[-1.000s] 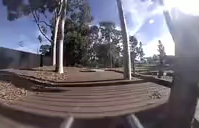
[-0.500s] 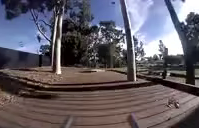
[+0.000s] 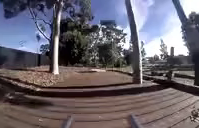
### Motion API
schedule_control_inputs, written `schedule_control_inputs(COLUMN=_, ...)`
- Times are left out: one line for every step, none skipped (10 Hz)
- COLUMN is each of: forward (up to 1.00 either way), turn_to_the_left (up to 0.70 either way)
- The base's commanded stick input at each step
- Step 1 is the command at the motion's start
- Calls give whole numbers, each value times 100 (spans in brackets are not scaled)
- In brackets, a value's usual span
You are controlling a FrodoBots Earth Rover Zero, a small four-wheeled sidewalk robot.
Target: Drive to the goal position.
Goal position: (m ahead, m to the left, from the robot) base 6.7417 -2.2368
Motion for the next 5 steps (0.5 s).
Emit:
schedule_control_inputs(forward=100, turn_to_the_left=0)
schedule_control_inputs(forward=100, turn_to_the_left=0)
schedule_control_inputs(forward=100, turn_to_the_left=0)
schedule_control_inputs(forward=100, turn_to_the_left=0)
schedule_control_inputs(forward=100, turn_to_the_left=0)
